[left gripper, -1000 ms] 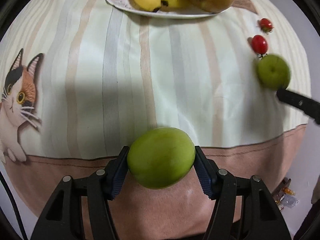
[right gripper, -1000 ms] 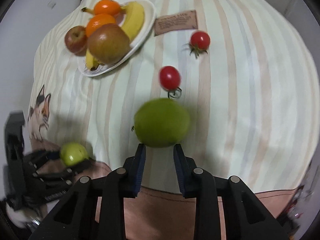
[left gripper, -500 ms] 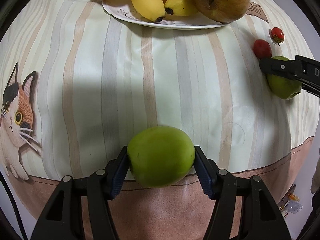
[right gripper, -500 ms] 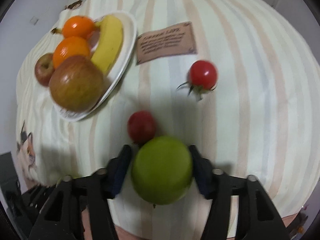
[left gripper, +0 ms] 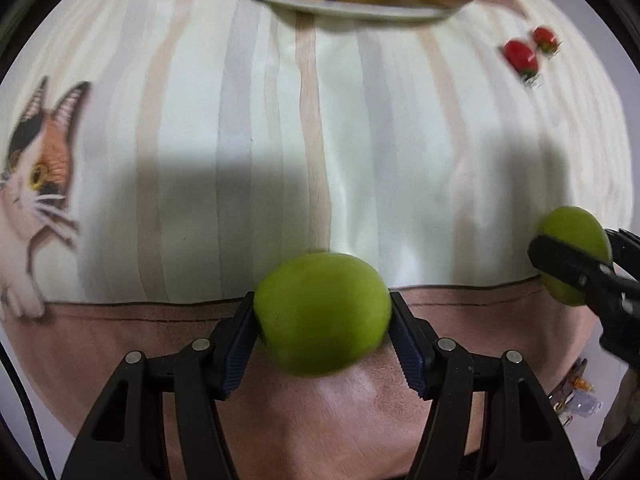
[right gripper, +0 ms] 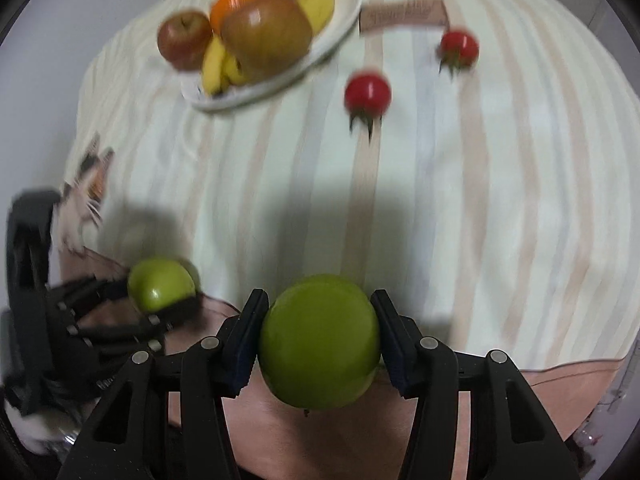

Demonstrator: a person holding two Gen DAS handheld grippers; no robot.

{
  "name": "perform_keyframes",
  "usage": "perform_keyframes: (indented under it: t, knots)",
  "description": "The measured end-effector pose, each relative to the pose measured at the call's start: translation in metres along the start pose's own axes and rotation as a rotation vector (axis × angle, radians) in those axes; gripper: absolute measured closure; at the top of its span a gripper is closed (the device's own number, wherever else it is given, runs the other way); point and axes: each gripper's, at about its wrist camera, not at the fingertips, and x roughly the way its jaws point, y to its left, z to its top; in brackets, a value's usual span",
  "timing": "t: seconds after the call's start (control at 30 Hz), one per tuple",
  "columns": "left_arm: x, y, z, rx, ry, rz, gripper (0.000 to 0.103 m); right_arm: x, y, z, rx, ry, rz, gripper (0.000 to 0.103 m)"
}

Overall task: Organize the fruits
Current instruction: 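Carry both green apples to the plate and set the right tool's apple on it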

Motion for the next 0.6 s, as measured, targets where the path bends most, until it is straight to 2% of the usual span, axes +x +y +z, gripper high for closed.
perform_keyframes:
  t: [0.17,0.3,0.37,0.47,0.6]
  knots:
    - [0.007,-0.004,0.003,0.008,-0.010,0.043,0.043,0.012,-0.001,0.001,0.014,-0.001,-0.026,0.047]
    - [0.002,-0.008,0.004,0.000,-0.031,0.051,0.044,0.018,0.012,0.001,0.012,-0.015,-0.044,0.047]
    - [-0.007,-0.010,0.004,0.002,-0.048,0.050,0.044,0.024,0.033,0.004,0.010,-0.033,-0.042,0.047]
    - [-0.027,-0.017,0.007,0.001,-0.087,0.028,0.044,0.009,0.037,0.005,0.010,-0.065,-0.016,0.047]
    - [-0.064,-0.021,0.029,-0.003,-0.169,-0.006,0.044,-0.012,0.038,0.020,0.020,-0.112,0.034,0.047]
